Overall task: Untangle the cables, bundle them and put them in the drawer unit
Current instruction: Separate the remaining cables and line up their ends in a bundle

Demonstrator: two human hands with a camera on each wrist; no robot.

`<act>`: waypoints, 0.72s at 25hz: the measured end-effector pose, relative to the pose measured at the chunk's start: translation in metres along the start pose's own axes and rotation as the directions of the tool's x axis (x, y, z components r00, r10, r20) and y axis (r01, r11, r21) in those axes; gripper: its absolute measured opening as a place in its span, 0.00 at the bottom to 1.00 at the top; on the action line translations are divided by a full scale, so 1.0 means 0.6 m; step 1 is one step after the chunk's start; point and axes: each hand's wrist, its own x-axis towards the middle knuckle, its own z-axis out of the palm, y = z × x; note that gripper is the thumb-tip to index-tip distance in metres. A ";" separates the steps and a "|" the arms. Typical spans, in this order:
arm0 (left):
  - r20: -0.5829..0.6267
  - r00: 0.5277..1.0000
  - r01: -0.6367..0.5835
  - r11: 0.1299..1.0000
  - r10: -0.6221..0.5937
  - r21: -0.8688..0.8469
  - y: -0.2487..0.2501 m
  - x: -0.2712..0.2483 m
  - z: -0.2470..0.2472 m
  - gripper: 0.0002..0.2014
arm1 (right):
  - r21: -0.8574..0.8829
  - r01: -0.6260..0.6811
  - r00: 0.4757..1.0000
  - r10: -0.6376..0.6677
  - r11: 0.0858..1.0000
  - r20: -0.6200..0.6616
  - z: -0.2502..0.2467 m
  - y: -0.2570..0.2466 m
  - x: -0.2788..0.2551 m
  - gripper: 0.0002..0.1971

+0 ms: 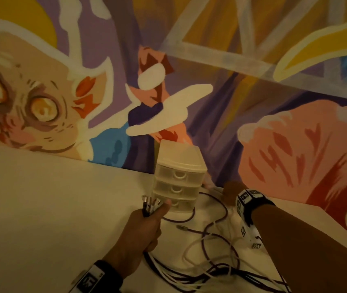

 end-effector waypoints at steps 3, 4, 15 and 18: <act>0.002 1.000 -0.018 1.000 0.018 -0.008 0.001 -0.003 0.000 0.27 | 0.116 0.052 0.998 -0.056 0.992 0.024 -0.043 0.002 -0.038 0.14; 0.002 1.000 -0.020 1.000 0.020 -0.009 0.001 -0.005 0.000 0.27 | 0.250 0.064 0.998 -0.069 0.966 0.011 -0.068 0.005 -0.063 0.12; 0.021 0.998 -0.054 0.986 0.058 -0.155 0.017 -0.022 -0.005 0.30 | 0.769 -0.308 0.939 -0.311 -0.560 0.149 -0.077 -0.131 -0.424 0.11; 0.084 0.996 0.016 0.921 0.018 -0.388 0.014 -0.018 -0.011 0.45 | 0.721 -0.421 0.889 -0.408 -0.550 0.208 -0.036 -0.157 -0.415 0.12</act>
